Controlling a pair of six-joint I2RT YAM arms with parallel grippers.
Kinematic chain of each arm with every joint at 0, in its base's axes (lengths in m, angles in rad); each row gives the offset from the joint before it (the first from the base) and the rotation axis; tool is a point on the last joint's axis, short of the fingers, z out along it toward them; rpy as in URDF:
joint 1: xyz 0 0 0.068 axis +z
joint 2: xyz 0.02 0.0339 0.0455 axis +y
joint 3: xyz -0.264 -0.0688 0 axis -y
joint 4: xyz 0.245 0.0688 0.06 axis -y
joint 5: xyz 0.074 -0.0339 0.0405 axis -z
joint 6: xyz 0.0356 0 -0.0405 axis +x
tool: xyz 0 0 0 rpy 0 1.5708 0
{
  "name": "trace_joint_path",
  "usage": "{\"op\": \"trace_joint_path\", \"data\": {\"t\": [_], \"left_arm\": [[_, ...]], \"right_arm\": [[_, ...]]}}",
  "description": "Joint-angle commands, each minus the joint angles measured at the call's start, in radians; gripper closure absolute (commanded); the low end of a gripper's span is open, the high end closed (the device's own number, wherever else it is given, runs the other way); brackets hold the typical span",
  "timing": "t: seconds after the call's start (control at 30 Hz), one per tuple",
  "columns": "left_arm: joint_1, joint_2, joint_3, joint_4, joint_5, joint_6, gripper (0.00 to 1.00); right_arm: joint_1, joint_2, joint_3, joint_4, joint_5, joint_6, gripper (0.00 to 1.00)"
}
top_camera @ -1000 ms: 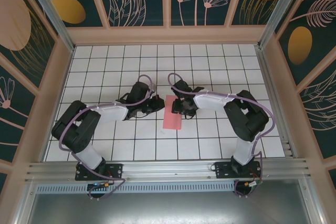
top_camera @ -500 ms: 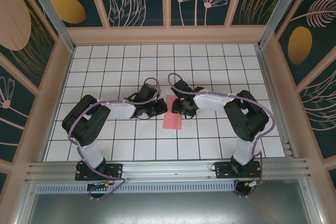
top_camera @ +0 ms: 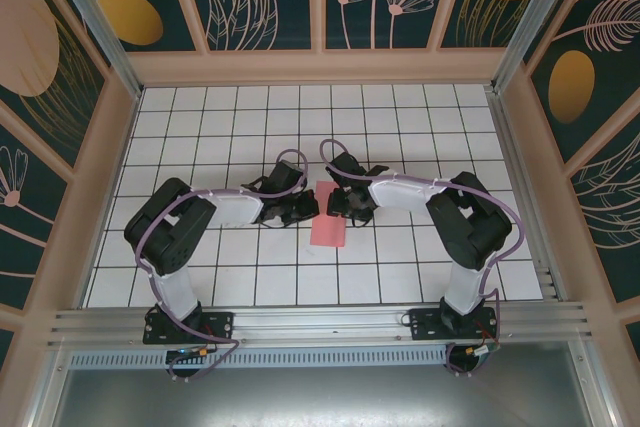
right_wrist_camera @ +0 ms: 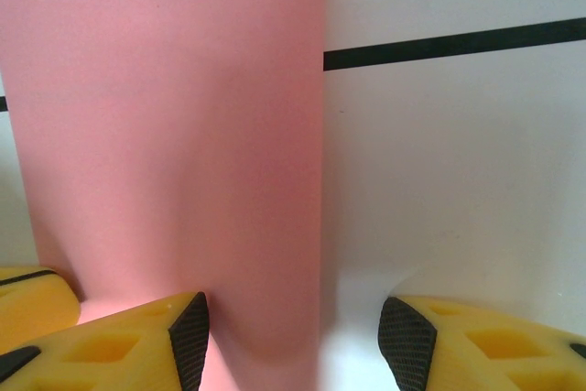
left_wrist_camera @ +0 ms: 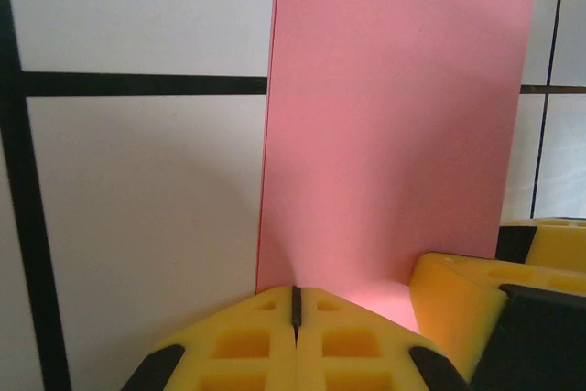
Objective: Fold a paper plane with a square sheet of paper (pick it up from the middle)
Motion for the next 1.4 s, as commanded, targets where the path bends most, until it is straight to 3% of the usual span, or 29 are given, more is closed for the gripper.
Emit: {"op": "trace_joint_path", "data": {"t": [0.0,0.27,0.5,0.63,0.83,1.0,1.37], "left_arm": [[-0.010,0.033,0.015,-0.039,-0.011,0.019,1.00],[-0.010,0.031,-0.011,-0.053,-0.031,0.024,1.00],[-0.010,0.031,-0.012,-0.060,-0.029,0.036,1.00],[-0.009,0.028,-0.012,-0.066,-0.034,0.041,1.00],[-0.010,0.031,-0.013,-0.065,-0.029,0.044,1.00],[-0.009,0.033,-0.014,-0.066,-0.031,0.045,1.00],[-0.010,0.040,-0.012,-0.065,-0.030,0.044,1.00]], "right_arm": [[0.004,0.114,-0.051,0.068,-0.001,-0.001,0.41],[-0.002,0.060,-0.039,0.095,-0.001,0.016,0.39],[-0.054,-0.173,-0.125,0.252,-0.042,0.045,0.37],[-0.110,-0.288,-0.255,0.431,-0.195,0.078,0.54],[-0.121,-0.309,-0.352,0.639,-0.372,0.115,0.85],[-0.129,-0.264,-0.386,0.705,-0.432,0.135,0.93],[-0.159,-0.216,-0.459,0.818,-0.513,0.155,0.93]]}}
